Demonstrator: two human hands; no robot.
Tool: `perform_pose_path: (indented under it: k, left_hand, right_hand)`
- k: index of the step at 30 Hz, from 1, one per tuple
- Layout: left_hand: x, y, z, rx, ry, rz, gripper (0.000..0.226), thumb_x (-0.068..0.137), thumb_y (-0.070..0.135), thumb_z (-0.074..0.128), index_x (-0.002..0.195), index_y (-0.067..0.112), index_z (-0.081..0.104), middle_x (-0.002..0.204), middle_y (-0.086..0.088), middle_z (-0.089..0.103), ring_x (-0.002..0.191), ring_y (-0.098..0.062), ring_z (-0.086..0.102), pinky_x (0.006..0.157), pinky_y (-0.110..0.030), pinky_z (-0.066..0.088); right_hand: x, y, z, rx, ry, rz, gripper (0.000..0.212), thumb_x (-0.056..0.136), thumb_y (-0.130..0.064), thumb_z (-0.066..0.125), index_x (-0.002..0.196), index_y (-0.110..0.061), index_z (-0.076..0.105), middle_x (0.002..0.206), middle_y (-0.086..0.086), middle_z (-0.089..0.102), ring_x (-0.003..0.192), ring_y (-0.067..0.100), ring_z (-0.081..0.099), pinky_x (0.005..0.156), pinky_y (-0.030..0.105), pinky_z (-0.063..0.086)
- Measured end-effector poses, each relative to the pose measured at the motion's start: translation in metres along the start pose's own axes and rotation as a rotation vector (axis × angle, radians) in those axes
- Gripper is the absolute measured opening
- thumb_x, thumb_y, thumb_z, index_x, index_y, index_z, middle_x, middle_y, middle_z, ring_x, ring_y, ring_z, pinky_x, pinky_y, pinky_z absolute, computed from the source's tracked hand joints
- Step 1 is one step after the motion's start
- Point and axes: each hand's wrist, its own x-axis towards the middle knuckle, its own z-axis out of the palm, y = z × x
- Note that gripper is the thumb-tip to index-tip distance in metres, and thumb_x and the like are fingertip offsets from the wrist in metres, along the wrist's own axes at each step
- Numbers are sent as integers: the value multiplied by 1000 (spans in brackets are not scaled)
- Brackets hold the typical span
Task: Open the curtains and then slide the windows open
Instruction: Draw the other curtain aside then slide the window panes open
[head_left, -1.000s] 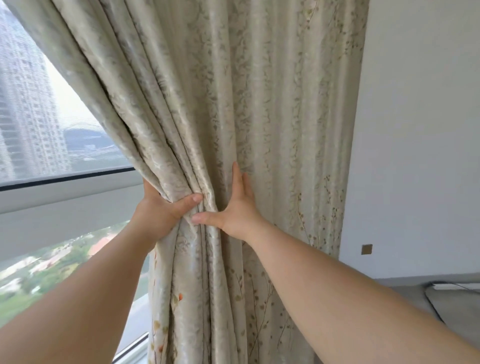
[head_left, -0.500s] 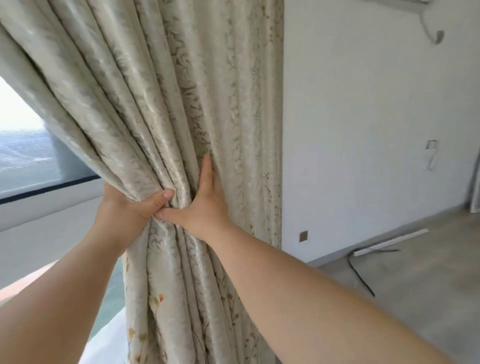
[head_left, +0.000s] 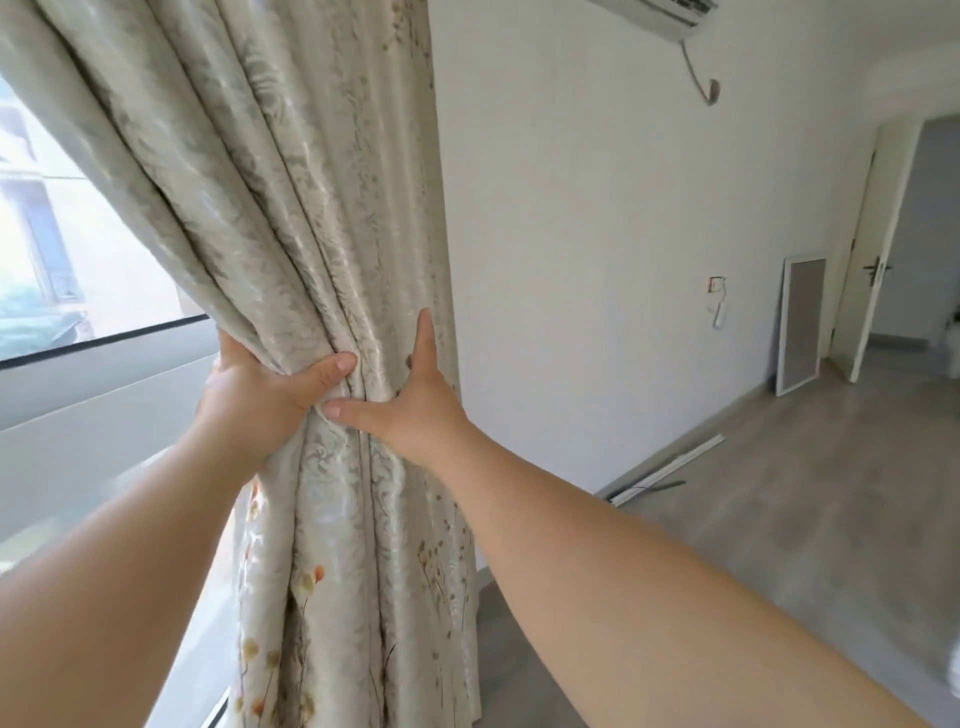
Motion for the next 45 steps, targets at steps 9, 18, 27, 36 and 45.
perform_pose_path:
  k: [9, 18, 27, 36, 45]
  left_hand:
    - [92, -22, 117, 64, 35, -8, 103, 41, 72, 71, 128, 27, 41, 96, 11, 59, 93, -18, 55, 79, -32, 42]
    - [177, -71, 212, 117, 41, 57, 78, 57, 66, 67, 125, 31, 48, 89, 31, 49, 84, 1, 47, 70, -14, 35]
    - [306, -142, 311, 30, -31, 175, 63, 78, 43, 66, 133, 26, 40, 110, 27, 45, 103, 3, 38, 77, 2, 26]
    - [441, -199, 413, 135, -170, 36, 70, 82, 43, 59, 136, 7, 31, 134, -15, 41, 122, -29, 42, 95, -27, 32]
    - [477, -192, 482, 226, -230, -68, 69, 87, 44, 52, 136, 3, 27, 135, -18, 34, 117, -33, 43, 96, -35, 36]
  right_hand:
    - [137, 60, -68, -78, -96, -151, 75, 74, -38, 75, 138, -31, 36, 130, -11, 55, 113, 11, 55, 83, 22, 45]
    - [239, 146, -102, -60, -71, 5, 123, 61, -57, 78, 145, -45, -10, 157, -10, 3, 142, 15, 15, 110, 39, 26]
    - [379, 222, -109, -84, -43, 20, 118, 68, -39, 80, 148, -41, -7, 153, -3, 30, 135, 16, 37, 108, 42, 37]
    - [515, 293, -121, -239, 106, 128, 69, 91, -37, 54, 146, -35, 12, 126, -4, 57, 108, 18, 56, 90, 31, 47]
    - [560, 330, -157, -253, 169, 123, 39, 96, -28, 48, 133, -26, 37, 107, -9, 56, 96, 12, 55, 80, 26, 45]
